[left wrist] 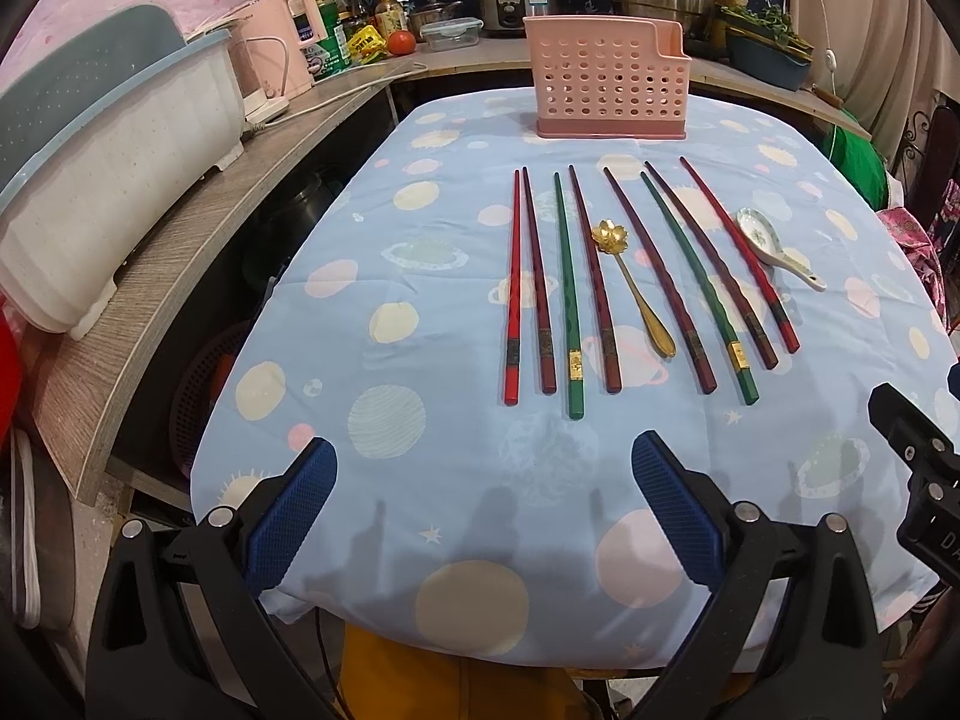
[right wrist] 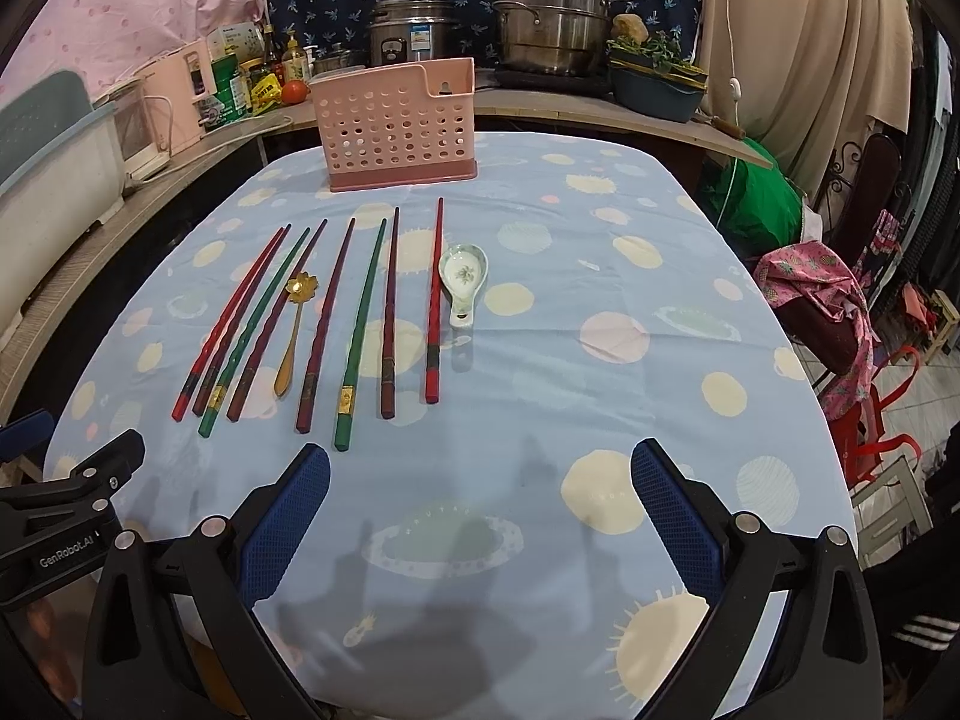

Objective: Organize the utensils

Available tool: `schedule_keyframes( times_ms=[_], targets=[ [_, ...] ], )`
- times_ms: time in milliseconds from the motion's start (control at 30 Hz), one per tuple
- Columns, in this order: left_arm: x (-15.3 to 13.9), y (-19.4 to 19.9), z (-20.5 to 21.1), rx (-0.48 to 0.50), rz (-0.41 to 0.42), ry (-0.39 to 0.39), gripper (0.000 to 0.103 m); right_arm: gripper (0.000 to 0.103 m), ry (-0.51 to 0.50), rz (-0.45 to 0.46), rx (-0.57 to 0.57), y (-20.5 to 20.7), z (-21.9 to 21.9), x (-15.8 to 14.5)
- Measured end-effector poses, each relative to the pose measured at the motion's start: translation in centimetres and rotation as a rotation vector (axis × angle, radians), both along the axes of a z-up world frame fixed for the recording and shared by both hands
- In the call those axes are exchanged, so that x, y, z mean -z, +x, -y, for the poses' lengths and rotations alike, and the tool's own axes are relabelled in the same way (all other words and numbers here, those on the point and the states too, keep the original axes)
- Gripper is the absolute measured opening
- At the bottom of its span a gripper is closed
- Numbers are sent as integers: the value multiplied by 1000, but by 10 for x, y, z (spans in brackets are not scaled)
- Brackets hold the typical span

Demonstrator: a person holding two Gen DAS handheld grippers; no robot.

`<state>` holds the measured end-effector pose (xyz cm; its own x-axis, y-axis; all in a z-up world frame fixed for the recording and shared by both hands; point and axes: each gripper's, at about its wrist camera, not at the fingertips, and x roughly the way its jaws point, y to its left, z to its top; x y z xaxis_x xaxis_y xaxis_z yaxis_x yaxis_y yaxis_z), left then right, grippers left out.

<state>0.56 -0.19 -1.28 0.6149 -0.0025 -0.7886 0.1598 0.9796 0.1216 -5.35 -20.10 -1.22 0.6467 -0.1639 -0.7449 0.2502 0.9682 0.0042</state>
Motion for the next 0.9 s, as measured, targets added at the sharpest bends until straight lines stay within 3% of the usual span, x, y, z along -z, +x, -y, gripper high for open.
schedule_keyframes(
  times_ms=[900],
  targets=[
    [5,4,0,-5,-19,1,94,96,16,-10,7,1,2,10]
  ],
)
